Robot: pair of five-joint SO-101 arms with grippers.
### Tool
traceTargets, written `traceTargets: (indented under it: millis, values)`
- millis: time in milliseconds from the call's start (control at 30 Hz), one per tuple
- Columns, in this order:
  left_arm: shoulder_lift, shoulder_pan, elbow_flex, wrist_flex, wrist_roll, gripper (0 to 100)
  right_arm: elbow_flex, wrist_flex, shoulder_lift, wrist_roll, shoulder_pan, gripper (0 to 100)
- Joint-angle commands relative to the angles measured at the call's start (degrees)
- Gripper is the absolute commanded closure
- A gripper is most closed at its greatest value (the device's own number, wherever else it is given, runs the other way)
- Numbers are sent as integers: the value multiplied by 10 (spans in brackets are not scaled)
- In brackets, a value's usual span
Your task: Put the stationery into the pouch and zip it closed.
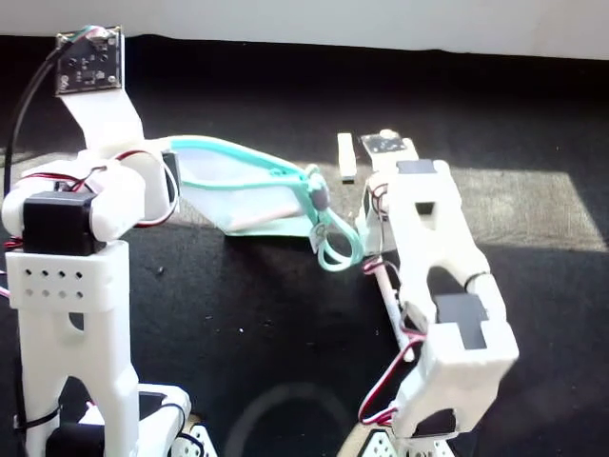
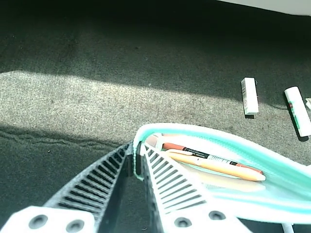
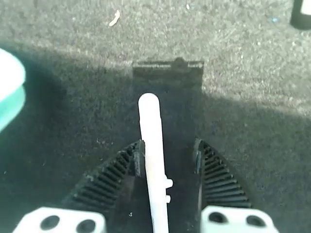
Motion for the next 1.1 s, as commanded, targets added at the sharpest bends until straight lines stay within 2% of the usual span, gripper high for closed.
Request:
traceTargets:
  millis: [0,367,600,733,900,1067]
  values:
    - [-3,-6,0,2,-4,990,-54,3,29,-6,-5,840]
    - [2,-5,0,1,-4,990,-73,-11,96,-4,-43,840]
    - [0,-5,0,4,-4,990,-73,-55,128,-6,-30,848]
    - [0,-5,0,4,-4,990,-74,-52,123,-6,-10,998]
    - [0,-5,0,4,-4,990,-58,-40,38,-4,8,991]
    - [1,-5,0,4,-4,990,-22,-4,-156,-6,10,991]
